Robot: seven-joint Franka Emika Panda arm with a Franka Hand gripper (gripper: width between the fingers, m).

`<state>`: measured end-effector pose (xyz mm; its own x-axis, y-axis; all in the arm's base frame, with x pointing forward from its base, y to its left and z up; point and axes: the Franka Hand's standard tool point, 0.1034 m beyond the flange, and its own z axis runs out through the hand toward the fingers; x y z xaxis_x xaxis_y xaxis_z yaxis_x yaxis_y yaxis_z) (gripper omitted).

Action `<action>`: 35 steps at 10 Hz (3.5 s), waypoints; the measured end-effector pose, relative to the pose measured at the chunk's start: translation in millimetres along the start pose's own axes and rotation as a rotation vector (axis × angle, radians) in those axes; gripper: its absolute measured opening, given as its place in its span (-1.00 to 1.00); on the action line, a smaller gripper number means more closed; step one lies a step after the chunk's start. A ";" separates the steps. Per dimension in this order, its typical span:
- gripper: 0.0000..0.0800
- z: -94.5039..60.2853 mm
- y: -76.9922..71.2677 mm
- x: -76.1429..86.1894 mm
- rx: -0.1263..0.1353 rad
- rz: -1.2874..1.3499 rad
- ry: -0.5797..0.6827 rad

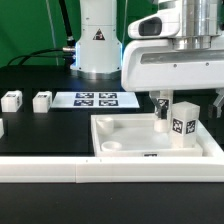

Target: Assemble square table

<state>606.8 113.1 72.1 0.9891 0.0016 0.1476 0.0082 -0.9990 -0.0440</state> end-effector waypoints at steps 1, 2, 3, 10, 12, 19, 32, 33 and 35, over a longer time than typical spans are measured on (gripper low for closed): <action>0.62 0.1 0.4 0.2 -0.003 -0.056 0.002; 0.62 0.0 1.1 0.3 -0.006 -0.147 0.002; 0.62 0.0 1.3 0.4 -0.006 -0.165 0.002; -0.27 0.0 2.8 0.7 -0.007 -0.183 0.002; -0.27 -0.1 5.6 1.2 -0.007 -0.148 0.003; -0.27 -0.3 -1.7 1.6 0.009 0.636 0.036; 0.61 0.1 -6.9 -1.1 0.009 0.718 0.017; 0.62 0.2 -6.8 -1.3 0.006 0.615 0.008; 0.62 0.4 -6.0 -2.1 0.003 0.414 -0.008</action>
Offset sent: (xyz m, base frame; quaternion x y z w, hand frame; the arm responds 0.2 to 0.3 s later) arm 0.0021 0.0021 0.0048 0.0074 0.0056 -0.1832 0.9830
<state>604.7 119.1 71.7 0.9100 -0.4000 0.1087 -0.3903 -0.9152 -0.1009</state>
